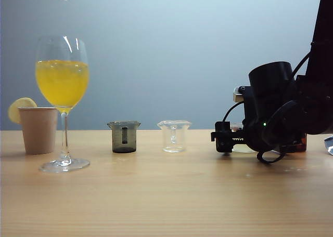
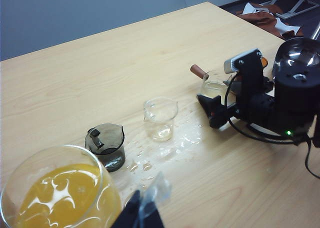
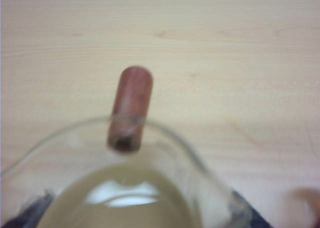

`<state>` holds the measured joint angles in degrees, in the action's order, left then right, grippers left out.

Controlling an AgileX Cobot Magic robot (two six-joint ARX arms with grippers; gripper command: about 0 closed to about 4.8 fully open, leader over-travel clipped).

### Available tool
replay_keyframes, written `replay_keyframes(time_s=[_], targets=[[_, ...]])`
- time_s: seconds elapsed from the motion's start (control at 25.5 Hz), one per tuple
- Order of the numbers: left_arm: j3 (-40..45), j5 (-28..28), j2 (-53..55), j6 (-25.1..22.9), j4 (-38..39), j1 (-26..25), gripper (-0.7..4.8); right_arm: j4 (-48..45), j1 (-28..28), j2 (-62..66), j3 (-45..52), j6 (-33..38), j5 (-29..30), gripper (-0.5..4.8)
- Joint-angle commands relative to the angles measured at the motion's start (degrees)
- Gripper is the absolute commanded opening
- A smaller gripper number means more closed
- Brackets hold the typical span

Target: Pick up the third measuring cup from the left, pour the pineapple juice inside into the goblet, and finally put the measuring cup back in its original place.

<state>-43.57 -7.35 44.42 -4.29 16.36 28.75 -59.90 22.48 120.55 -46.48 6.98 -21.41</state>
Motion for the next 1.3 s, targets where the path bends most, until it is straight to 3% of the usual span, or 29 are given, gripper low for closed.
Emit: replay_keyframes(time_s=[0.04,0.27,0.59,0.71,0.75,0.79,1.1,1.3], targets=[[-0.33,-0.22,-0.09,-0.20,-0.57,-0.04,-0.05,0.11,-0.48,-0.11,-1.40,0.07,0.72,4.79],[-0.33,-0.24,-0.11,-0.20,-0.57,-0.04,-0.05,3.34,-0.79,-0.11,-3.15,-1.18,3.85,4.79],[-0.33,-0.22,-0.11,-0.20,-0.57,-0.04,-0.05,4.00,-0.76,-0.07,-3.17,-1.11,3.41,4.79],[-0.33,-0.24,-0.11,-0.20,-0.57,-0.04,-0.05,4.39,-0.76,-0.07,-3.17,-1.11,3.61,2.86],[-0.33,-0.24,-0.11,-0.20,-0.57,-0.04,-0.05,4.50,-0.74,-0.07,-3.17,-1.16,3.58,1.59],[-0.33,-0.22,-0.11,-0.20,-0.57,-0.04,-0.05,4.52,-0.74,-0.07,-3.17,-1.16,3.56,1.21],[-0.33,-0.24,-0.11,-0.20,-0.57,-0.04,-0.05,4.42,-0.55,-1.07,-3.17,-1.27,3.72,1.07],[-0.33,-0.24,-0.11,-0.20,-0.57,-0.04,-0.05,7.41,0.92,-6.34,-3.23,-4.55,7.45,1.07]])
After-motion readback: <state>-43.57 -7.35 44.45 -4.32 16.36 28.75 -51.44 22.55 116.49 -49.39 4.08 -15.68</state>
